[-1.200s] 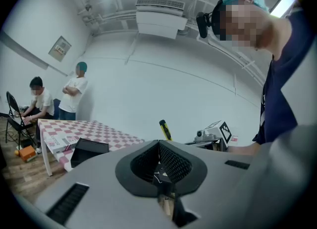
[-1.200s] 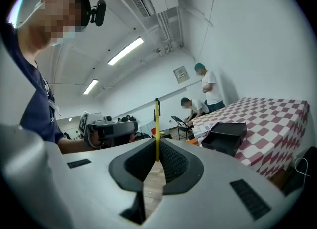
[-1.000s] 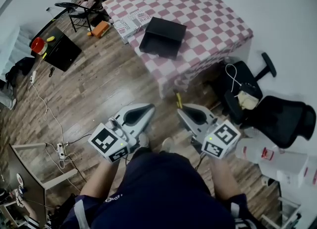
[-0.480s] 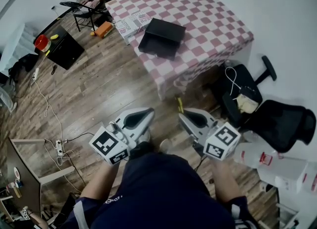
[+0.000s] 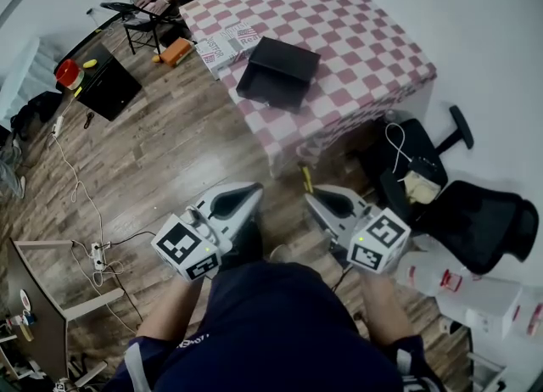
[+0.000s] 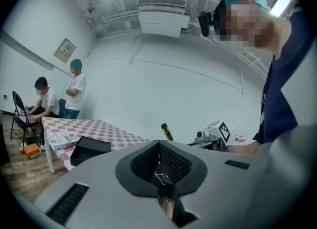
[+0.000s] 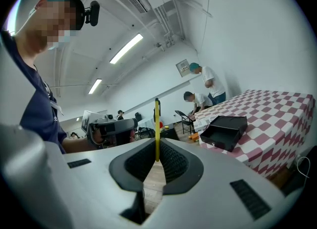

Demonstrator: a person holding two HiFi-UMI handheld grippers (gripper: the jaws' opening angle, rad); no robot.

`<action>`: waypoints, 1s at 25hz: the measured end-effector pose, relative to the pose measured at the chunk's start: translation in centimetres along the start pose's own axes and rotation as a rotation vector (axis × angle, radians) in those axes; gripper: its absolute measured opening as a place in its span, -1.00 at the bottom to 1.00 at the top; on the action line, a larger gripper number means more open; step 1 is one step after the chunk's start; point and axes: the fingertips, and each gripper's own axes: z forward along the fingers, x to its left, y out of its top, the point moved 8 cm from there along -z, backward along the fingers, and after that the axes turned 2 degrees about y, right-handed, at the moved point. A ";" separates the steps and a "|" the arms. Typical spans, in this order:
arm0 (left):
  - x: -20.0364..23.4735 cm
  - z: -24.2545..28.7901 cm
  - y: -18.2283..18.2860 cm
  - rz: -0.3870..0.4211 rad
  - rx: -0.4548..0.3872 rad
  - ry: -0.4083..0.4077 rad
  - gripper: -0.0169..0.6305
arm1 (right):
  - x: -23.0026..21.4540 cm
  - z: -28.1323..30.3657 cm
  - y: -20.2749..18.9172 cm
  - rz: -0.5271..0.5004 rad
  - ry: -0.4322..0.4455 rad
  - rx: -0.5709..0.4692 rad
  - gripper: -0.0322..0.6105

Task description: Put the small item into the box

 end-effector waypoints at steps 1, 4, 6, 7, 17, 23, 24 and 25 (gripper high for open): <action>0.7 0.3 0.2 -0.003 0.000 -0.002 -0.85 | -0.5 0.5 0.2 0.003 -0.004 0.003 -0.79; 3.4 1.1 0.5 -0.018 0.004 -0.010 -0.85 | -2.0 2.4 0.9 0.012 -0.016 0.010 -0.79; 5.5 1.8 0.6 -0.031 0.009 -0.016 -0.85 | -3.1 3.9 1.4 0.023 -0.026 0.014 -0.79; 6.6 2.2 0.7 -0.035 0.013 -0.020 -0.85 | -3.7 4.7 1.7 0.029 -0.030 0.016 -0.79; 18.5 5.1 3.1 -0.073 0.038 -0.064 -0.85 | -9.5 14.0 5.1 0.070 -0.085 0.044 -0.79; 24.5 6.6 4.7 -0.073 0.045 -0.111 -0.85 | -11.9 18.5 7.1 0.086 -0.135 0.057 -0.79; 25.3 6.9 5.0 -0.074 0.045 -0.119 -0.85 | -12.3 19.1 7.4 0.088 -0.144 0.060 -0.79; 26.1 7.1 5.2 -0.074 0.046 -0.126 -0.85 | -12.6 19.7 7.7 0.090 -0.152 0.063 -0.79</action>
